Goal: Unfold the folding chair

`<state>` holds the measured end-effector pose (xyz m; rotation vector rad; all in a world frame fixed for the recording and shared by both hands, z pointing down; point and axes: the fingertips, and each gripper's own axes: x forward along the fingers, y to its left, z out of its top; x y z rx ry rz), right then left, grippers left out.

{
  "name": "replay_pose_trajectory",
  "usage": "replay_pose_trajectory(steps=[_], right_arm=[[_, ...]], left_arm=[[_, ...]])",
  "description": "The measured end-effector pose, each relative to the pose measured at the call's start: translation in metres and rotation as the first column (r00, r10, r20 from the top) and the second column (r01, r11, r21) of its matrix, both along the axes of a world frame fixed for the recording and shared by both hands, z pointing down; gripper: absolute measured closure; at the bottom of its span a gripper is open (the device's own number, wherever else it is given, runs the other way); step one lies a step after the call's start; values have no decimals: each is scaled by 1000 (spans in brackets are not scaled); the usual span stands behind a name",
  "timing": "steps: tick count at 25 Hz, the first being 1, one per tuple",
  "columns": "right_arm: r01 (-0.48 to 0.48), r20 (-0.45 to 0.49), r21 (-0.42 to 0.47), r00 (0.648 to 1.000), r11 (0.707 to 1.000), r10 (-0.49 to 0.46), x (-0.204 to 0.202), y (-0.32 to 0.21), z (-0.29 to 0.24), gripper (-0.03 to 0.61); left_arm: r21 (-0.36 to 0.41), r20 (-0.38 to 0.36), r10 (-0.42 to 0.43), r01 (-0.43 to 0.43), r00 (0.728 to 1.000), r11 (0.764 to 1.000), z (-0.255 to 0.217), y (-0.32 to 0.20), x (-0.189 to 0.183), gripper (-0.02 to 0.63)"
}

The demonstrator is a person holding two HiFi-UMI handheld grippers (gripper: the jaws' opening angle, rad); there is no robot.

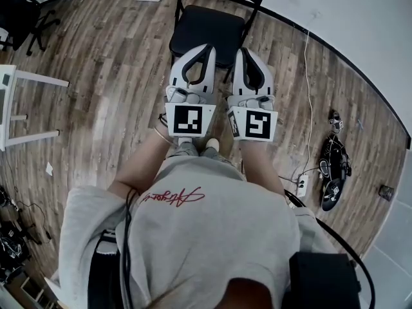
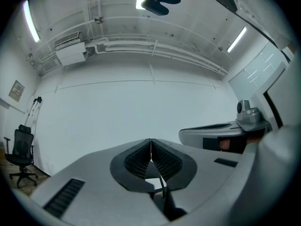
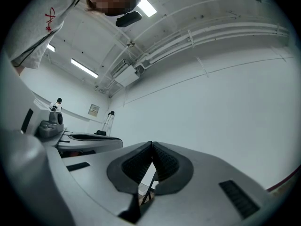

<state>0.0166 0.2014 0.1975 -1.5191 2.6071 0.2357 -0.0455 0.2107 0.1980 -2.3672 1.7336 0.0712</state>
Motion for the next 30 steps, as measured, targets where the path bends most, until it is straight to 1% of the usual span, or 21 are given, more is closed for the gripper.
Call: replay_pose_trajectory(steps=[4,8,12,17,19,23,30], right_arm=[[9,-19,-8,1000,1000,-9,-3,1,0,561],[18,-30,-20,999,1000,-18,-6,1,2,561],[13,-32,-14,999,1000,-14,-5,0,-1,561],[1,-20,-10,1000,1000,-1,-2,-2,-3,561],[2,-16,-11,1000,1000,-2,-1,-1,-2,561],[0,-40,15,999,1000,0,-2,5,-7,561],[-6,-34,23,999,1000,7,0,7,-8,561]], left_arm=[[14,9,10,-10,1000,1000,-3,1,1,597],[4,9,5,-5,1000,1000,0,2,1,597],[6,12,13,-14,1000,1000,-1,1,2,597],[13,-1,10,-10,1000,1000,-5,-2,1,597],[6,1,10,-10,1000,1000,-2,-1,2,597],[-14,-2,15,-15,1000,1000,3,2,7,597],[-15,-9,18,-18,1000,1000,2,6,7,597]])
